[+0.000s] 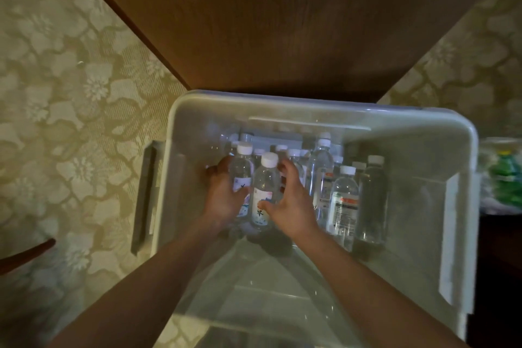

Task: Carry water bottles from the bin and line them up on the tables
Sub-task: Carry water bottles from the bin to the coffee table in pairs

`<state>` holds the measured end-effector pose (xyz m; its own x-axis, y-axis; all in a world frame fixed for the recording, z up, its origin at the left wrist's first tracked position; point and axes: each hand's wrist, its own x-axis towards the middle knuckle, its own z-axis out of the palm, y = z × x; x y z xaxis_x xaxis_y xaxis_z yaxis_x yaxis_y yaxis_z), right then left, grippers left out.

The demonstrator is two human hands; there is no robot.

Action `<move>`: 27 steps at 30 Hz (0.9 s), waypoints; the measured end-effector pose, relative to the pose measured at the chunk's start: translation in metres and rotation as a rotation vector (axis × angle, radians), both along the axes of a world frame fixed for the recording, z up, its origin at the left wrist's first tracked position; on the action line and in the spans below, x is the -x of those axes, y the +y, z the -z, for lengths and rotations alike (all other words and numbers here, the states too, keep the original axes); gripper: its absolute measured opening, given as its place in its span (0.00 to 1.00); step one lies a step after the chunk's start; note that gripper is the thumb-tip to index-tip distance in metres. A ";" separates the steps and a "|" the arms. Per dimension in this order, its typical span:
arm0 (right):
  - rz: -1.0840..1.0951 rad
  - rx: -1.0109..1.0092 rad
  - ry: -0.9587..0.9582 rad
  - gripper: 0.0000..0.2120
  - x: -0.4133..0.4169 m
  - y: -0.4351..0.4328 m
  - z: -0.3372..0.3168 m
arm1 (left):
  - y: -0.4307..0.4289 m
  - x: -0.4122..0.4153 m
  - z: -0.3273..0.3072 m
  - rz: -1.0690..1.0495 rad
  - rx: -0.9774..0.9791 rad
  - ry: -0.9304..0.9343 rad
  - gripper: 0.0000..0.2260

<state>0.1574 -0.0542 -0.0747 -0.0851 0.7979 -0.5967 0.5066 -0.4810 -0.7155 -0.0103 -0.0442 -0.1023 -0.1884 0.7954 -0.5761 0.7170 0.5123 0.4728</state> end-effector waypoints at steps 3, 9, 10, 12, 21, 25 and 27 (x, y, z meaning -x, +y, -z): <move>0.141 0.030 0.066 0.37 0.003 -0.001 0.003 | -0.005 -0.003 -0.010 -0.042 -0.002 -0.047 0.32; 0.220 0.070 0.169 0.32 -0.007 -0.002 -0.013 | -0.011 0.000 -0.044 -0.084 0.040 -0.179 0.33; 0.227 0.072 0.175 0.32 -0.010 0.000 -0.020 | -0.013 0.000 -0.050 -0.084 0.031 -0.203 0.33; 0.216 0.065 0.171 0.33 -0.018 0.003 -0.035 | -0.018 -0.001 -0.064 -0.106 0.008 -0.261 0.31; 0.056 -0.023 0.152 0.36 -0.029 0.020 -0.123 | -0.040 0.003 -0.148 -0.276 -0.093 -0.531 0.27; 0.017 -0.049 0.213 0.34 -0.012 0.024 -0.167 | -0.051 0.027 -0.193 -0.306 -0.172 -0.571 0.27; -0.032 -0.065 0.240 0.33 0.002 0.025 -0.187 | -0.060 0.043 -0.212 -0.342 -0.213 -0.589 0.33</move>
<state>0.1551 -0.0292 0.1119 -0.2442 0.8286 -0.5038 0.3331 -0.4162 -0.8461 -0.0529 -0.1042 0.1095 -0.1529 0.8540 -0.4973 0.1266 0.5160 0.8472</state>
